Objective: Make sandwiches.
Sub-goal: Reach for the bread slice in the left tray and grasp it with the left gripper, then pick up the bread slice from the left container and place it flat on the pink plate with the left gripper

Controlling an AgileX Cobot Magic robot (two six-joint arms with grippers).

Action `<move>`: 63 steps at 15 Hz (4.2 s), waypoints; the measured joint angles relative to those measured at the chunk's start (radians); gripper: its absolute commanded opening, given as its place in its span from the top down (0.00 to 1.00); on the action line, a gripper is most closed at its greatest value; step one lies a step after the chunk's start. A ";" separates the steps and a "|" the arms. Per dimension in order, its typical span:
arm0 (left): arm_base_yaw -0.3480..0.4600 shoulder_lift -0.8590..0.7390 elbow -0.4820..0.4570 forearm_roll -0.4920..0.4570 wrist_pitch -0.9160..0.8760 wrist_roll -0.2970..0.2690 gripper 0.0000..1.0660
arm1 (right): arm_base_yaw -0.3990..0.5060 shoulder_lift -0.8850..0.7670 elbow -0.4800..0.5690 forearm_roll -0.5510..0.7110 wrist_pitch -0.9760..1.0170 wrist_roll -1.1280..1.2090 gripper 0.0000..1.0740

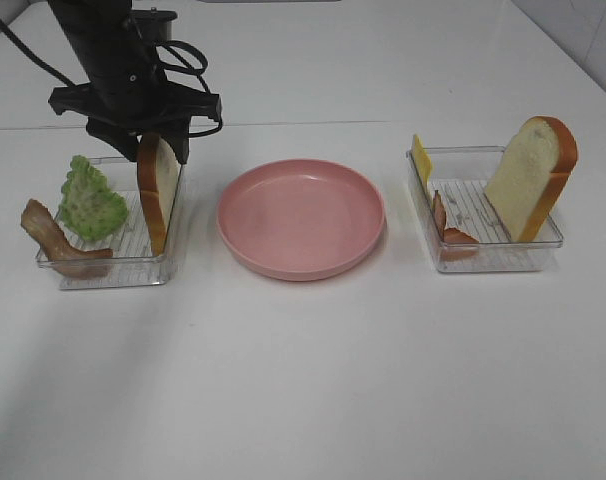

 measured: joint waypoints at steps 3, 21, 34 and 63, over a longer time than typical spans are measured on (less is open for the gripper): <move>0.000 0.001 0.000 0.003 0.000 0.000 0.71 | 0.000 0.000 0.000 0.000 0.000 0.000 0.34; 0.047 -0.137 -0.018 -0.508 -0.046 0.276 1.00 | 0.000 0.000 0.000 0.000 0.000 0.000 0.34; 0.048 0.191 -0.018 -1.099 -0.158 0.644 1.00 | 0.000 0.000 0.000 0.000 0.000 0.000 0.34; 0.019 0.196 -0.083 -0.723 -0.109 0.573 0.23 | 0.000 0.000 0.000 0.000 0.000 0.000 0.34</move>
